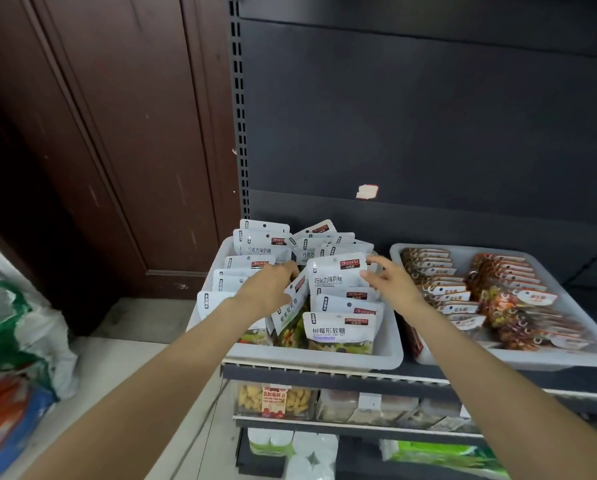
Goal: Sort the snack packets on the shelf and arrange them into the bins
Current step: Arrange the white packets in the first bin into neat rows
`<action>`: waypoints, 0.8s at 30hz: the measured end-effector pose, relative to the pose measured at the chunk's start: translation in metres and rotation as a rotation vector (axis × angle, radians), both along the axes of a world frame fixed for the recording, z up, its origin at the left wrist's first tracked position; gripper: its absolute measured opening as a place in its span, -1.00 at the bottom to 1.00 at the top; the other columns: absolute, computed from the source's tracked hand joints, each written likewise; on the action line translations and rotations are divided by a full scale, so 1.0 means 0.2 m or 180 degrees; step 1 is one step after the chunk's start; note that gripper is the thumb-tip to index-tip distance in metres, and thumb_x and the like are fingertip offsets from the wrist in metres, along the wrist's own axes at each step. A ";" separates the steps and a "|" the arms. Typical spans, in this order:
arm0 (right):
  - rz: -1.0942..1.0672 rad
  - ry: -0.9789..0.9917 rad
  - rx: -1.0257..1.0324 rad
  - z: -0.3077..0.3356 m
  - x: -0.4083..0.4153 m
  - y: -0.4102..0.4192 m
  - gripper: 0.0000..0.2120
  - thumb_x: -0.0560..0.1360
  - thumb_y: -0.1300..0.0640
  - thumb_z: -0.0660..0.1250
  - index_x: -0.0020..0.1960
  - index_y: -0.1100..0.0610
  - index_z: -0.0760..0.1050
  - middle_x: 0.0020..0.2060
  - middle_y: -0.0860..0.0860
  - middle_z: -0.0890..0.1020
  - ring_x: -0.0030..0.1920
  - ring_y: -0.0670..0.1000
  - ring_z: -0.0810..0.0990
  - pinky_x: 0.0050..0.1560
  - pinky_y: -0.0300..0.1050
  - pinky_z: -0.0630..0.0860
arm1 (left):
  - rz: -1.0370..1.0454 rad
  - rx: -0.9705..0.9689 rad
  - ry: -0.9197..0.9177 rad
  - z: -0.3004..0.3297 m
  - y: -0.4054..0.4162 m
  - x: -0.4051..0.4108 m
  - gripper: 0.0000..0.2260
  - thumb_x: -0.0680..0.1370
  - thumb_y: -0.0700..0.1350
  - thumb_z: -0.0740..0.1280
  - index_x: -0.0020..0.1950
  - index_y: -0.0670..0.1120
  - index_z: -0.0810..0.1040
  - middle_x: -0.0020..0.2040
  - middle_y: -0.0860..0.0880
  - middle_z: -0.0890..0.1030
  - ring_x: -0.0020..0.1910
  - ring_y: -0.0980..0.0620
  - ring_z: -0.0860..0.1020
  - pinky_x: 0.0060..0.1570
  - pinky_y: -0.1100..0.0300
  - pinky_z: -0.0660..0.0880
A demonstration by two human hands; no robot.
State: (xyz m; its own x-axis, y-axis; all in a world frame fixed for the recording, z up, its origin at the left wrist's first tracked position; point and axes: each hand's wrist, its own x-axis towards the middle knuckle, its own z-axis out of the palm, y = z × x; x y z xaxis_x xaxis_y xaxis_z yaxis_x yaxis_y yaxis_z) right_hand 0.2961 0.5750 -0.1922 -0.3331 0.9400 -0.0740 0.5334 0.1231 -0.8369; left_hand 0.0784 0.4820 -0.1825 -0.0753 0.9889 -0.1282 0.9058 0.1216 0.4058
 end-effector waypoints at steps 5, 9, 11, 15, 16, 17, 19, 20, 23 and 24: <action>0.0250 -0.0249 -0.0100 -0.01 0.02 0.00 -0.87 0.56 0.26 0.24 -0.16 0.27 0.46 -0.11 0.26 0.58 -0.10 0.23 0.54 -0.07 -0.03 0.49 | 0.0333 0.0112 -0.0078 -0.03 0.01 0.02 -0.64 0.50 -0.34 0.31 0.28 -0.14 0.42 0.15 -0.15 0.56 0.18 -0.11 0.49 0.08 0.07 0.48; 0.0487 0.0106 -0.0394 0.02 0.09 -0.05 -0.83 0.57 0.23 0.24 0.14 0.05 0.46 -0.01 -0.02 0.63 -0.03 -0.10 0.62 -0.11 -0.28 0.53 | 0.0436 0.0256 -0.0549 -0.02 0.02 0.02 -0.69 0.50 -0.34 0.32 0.23 -0.15 0.53 0.14 -0.14 0.59 0.15 -0.08 0.52 0.10 0.15 0.48; 0.0654 0.0091 -0.0217 0.03 0.10 -0.07 -0.80 0.55 0.09 0.29 0.17 0.05 0.53 0.01 -0.06 0.65 0.00 -0.10 0.63 -0.06 -0.25 0.56 | 0.0436 0.0450 -0.0660 0.01 0.02 0.01 -0.73 0.51 -0.35 0.31 0.19 -0.16 0.57 0.11 -0.11 0.62 0.10 -0.03 0.55 0.04 0.25 0.43; 0.0853 -0.0614 0.0088 0.05 0.11 -0.06 -0.77 0.55 0.10 0.29 -0.03 0.24 0.64 -0.07 0.11 0.68 -0.01 0.08 0.63 0.09 0.06 0.55 | 0.0312 0.0734 -0.0793 0.10 0.03 -0.02 -0.75 0.52 -0.34 0.32 0.14 -0.11 0.60 0.08 -0.05 0.61 0.05 0.01 0.54 0.00 0.28 0.40; 0.0928 -0.0789 0.0054 0.04 0.11 -0.06 -0.78 0.56 0.12 0.29 -0.04 0.25 0.63 -0.08 0.10 0.68 -0.01 0.08 0.62 0.07 0.02 0.54 | 0.0282 0.0813 -0.0820 0.12 0.03 -0.03 -0.76 0.52 -0.33 0.33 0.13 -0.09 0.60 0.08 -0.04 0.61 0.05 0.02 0.54 0.01 0.27 0.40; 0.1002 -0.0973 0.0081 0.03 0.12 -0.06 -0.78 0.57 0.13 0.27 -0.09 0.23 0.63 -0.12 0.08 0.67 -0.04 0.07 0.61 0.01 -0.05 0.53 | 0.0258 0.0880 -0.0841 0.13 0.03 -0.03 -0.77 0.52 -0.32 0.33 0.12 -0.08 0.60 0.08 -0.04 0.61 0.05 0.02 0.54 0.03 0.25 0.41; 0.1074 -0.1351 0.0244 0.02 0.13 -0.08 -0.78 0.58 0.17 0.24 -0.16 0.18 0.60 -0.24 -0.04 0.60 -0.14 0.02 0.54 -0.16 -0.20 0.43 | 0.0207 0.0981 -0.0866 0.17 0.03 -0.03 -0.78 0.54 -0.29 0.33 0.12 -0.06 0.60 0.04 -0.01 0.60 0.02 0.03 0.52 0.03 0.26 0.40; 0.1056 -0.1477 0.0311 0.01 0.14 -0.08 -0.79 0.59 0.20 0.23 -0.10 0.19 0.62 -0.22 -0.07 0.56 -0.14 -0.02 0.51 -0.16 -0.24 0.36 | 0.0179 0.1024 -0.0872 0.20 0.03 -0.03 -0.78 0.54 -0.28 0.32 0.13 -0.06 0.60 0.02 0.01 0.59 0.00 0.05 0.52 -0.01 0.30 0.37; 0.0907 -0.1575 0.0461 0.01 0.13 -0.08 -0.77 0.60 0.22 0.18 0.14 0.18 0.59 -0.06 -0.01 0.58 -0.07 -0.05 0.50 -0.09 -0.27 0.33 | 0.0087 0.1160 -0.0963 0.27 0.04 -0.03 -0.79 0.55 -0.28 0.31 0.13 -0.07 0.61 0.08 0.01 0.61 -0.01 0.10 0.50 0.00 0.27 0.41; 0.0824 -0.1507 0.0449 0.02 0.13 -0.08 -0.76 0.61 0.20 0.18 0.18 0.16 0.56 -0.01 0.02 0.59 -0.03 -0.03 0.53 -0.06 -0.26 0.35 | 0.0057 0.1187 -0.0995 0.29 0.04 -0.04 -0.79 0.55 -0.27 0.31 0.13 -0.06 0.61 0.09 0.02 0.61 0.00 0.10 0.51 0.00 0.27 0.41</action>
State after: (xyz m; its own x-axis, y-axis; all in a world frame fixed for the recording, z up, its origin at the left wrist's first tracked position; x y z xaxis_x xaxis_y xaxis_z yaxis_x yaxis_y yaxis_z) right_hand 0.3217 0.5592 -0.1873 -0.5154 0.8435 -0.1511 0.7845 0.3934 -0.4793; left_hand 0.0712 0.4895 -0.1245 -0.1072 0.9706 0.2156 0.7327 -0.0695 0.6770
